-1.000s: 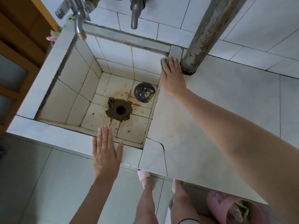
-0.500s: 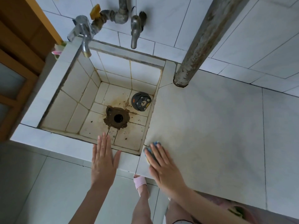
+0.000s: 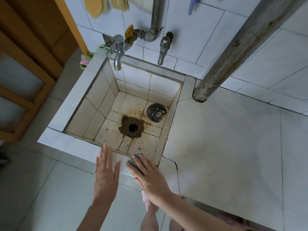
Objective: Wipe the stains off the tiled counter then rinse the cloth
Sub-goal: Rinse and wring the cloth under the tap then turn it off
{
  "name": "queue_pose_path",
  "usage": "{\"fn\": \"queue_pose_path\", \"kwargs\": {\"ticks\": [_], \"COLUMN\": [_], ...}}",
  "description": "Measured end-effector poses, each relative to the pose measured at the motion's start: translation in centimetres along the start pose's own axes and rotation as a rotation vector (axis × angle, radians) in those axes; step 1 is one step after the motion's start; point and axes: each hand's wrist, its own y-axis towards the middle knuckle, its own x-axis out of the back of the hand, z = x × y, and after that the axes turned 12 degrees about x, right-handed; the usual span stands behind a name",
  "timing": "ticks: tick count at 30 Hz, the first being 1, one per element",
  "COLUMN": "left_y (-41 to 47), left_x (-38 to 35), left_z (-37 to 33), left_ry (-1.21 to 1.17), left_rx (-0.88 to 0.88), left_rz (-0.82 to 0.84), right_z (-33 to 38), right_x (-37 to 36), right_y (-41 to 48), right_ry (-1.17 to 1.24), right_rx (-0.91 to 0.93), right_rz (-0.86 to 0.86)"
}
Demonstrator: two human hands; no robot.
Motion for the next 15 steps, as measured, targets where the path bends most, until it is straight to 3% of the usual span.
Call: {"fn": "queue_pose_path", "kwargs": {"ticks": [4, 6, 8, 11, 15], "left_y": [0.3, 0.4, 0.6, 1.4, 2.9], "left_x": [1.2, 1.9, 2.8, 4.1, 5.6], "left_z": [-0.6, -1.1, -2.2, -4.4, -8.0], "left_ry": [-0.095, -0.15, -0.213, -0.51, -0.804], "left_rx": [0.077, 0.118, 0.089, 0.138, 0.205], "left_rz": [0.007, 0.041, 0.047, 0.126, 0.304], "right_z": [-0.6, -0.6, -1.0, -2.3, -2.7], "right_x": [3.2, 5.4, 7.4, 10.4, 13.3], "right_y": [0.4, 0.5, 1.2, 2.1, 2.2], "right_ry": [0.207, 0.506, 0.624, 0.896, 1.352], "right_rx": [0.118, -0.041, -0.154, -0.28, -0.326], "right_rz": [-0.079, -0.103, -0.183, -0.326, -0.381]}}
